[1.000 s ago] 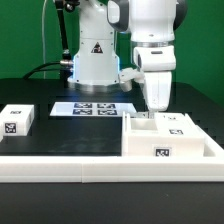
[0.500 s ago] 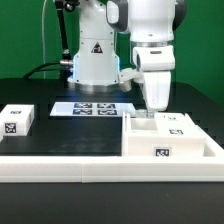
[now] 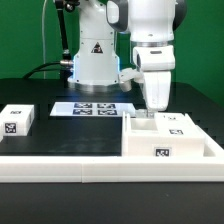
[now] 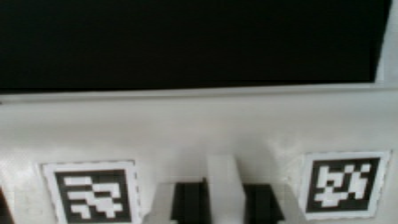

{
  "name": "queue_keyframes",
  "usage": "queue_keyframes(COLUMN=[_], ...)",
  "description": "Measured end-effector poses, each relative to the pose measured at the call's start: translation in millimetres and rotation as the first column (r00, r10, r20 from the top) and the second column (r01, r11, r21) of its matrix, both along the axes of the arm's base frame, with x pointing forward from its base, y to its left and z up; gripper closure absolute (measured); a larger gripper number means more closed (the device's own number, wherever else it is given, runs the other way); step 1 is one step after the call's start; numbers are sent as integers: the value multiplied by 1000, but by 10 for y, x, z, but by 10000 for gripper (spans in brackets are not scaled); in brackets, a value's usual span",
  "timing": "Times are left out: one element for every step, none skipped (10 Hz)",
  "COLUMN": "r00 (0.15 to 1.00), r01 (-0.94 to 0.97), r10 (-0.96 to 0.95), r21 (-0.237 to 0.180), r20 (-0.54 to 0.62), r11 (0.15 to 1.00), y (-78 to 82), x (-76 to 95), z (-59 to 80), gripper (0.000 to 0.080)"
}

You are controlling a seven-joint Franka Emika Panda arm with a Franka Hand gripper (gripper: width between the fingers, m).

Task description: Assemble cabinet

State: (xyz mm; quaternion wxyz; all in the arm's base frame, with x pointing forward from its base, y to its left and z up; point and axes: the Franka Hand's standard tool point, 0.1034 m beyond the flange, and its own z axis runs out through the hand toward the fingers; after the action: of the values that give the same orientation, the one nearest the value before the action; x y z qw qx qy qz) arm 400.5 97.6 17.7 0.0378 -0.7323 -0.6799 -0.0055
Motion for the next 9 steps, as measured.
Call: queue_keyframes(r00=[1000,1000,1000,1000,1000,1000,1000,1000,1000], r01=[4,4,3,4,9,11,20,30,26], r10=[-4,-4,-4,-4,-9,-12,-20,-30,-26], r21=[-9,-17,-30,-39,-41,-44,-45,-45,-45], r20=[4,1,-9,-8,-1,-3,0,7,11], r11=[1000,1000,1000,999,999,999,999,999,999], y=[-15,-35,-68,-103,-134,-176,-221,-260,-302], x=[10,13,11,33,62,81,127,183,238], z=[75,124,178,243,282,300,318,341,363], gripper=[729,729,729,729,729,729,729,729,729])
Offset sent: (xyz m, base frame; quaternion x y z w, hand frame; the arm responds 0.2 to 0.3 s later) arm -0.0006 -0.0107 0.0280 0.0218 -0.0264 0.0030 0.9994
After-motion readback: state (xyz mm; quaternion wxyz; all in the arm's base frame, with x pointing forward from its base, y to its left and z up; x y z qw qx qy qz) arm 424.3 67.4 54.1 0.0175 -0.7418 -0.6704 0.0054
